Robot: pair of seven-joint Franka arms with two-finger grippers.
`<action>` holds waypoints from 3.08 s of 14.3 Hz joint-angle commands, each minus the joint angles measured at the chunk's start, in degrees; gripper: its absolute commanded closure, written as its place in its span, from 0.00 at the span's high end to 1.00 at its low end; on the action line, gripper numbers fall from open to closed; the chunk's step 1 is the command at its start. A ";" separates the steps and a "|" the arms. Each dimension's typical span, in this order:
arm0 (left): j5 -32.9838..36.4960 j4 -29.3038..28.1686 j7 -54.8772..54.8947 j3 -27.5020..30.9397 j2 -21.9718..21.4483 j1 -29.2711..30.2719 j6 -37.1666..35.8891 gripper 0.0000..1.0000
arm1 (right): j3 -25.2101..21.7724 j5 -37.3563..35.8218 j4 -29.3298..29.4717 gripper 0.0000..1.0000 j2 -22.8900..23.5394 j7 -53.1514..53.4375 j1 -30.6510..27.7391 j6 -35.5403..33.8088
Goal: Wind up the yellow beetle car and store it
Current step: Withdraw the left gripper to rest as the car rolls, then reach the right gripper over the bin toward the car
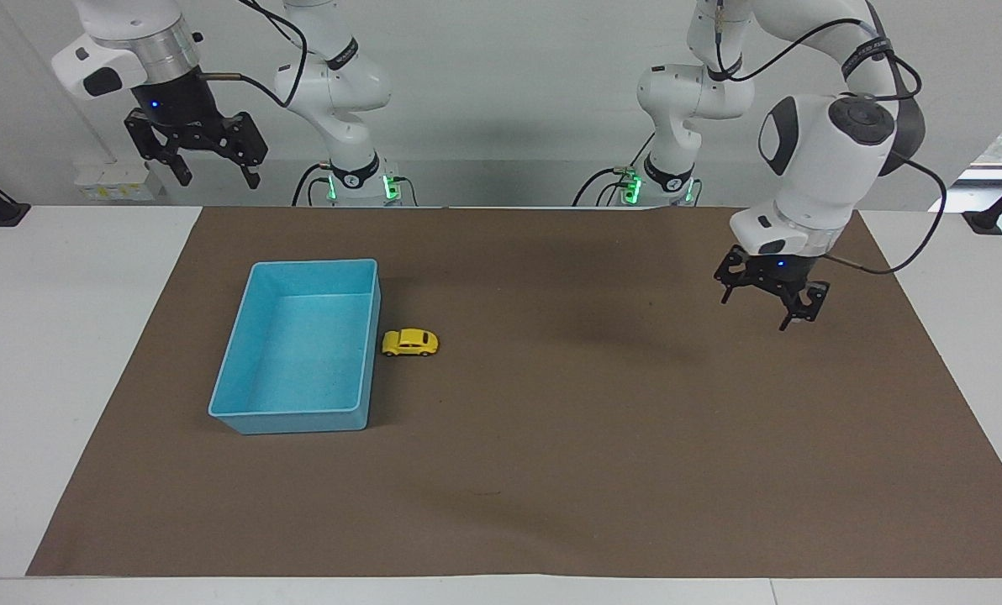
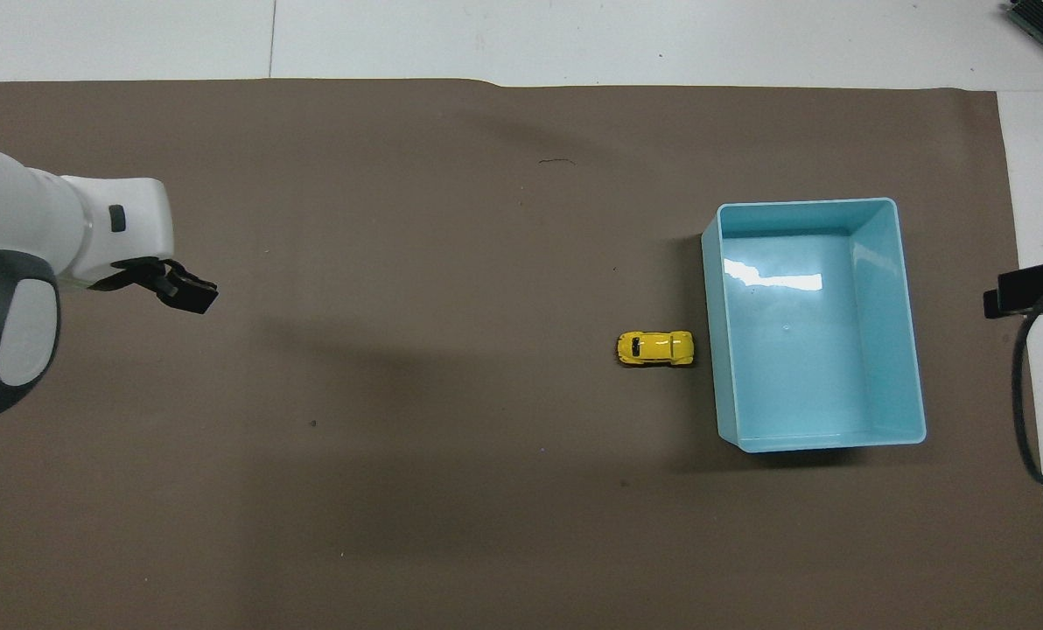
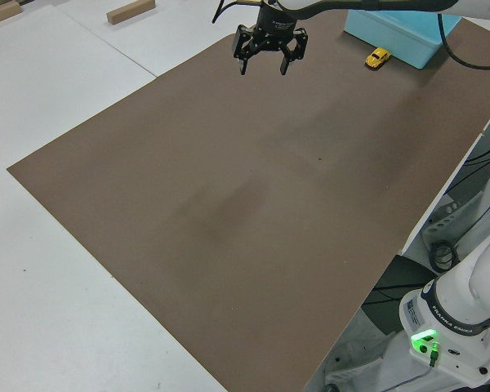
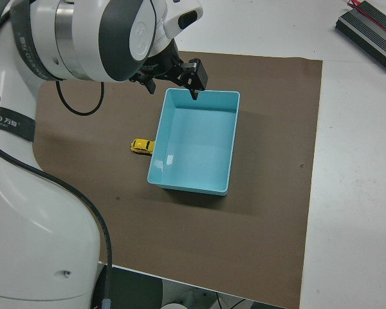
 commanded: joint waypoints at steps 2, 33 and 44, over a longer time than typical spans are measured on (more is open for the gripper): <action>-2.48 7.33 -18.81 -0.69 0.10 3.95 -8.43 1.00 | 0.09 0.42 -0.29 1.00 -0.76 -1.07 -0.44 -0.32; -2.40 19.57 -25.97 -0.78 -1.65 7.21 -30.61 1.00 | 2.02 -0.11 -14.51 1.00 -3.32 -65.12 12.39 14.25; -2.40 19.48 -25.97 -0.78 -1.65 7.21 -30.61 1.00 | 2.02 -0.73 -24.53 1.00 4.85 -70.85 17.14 31.92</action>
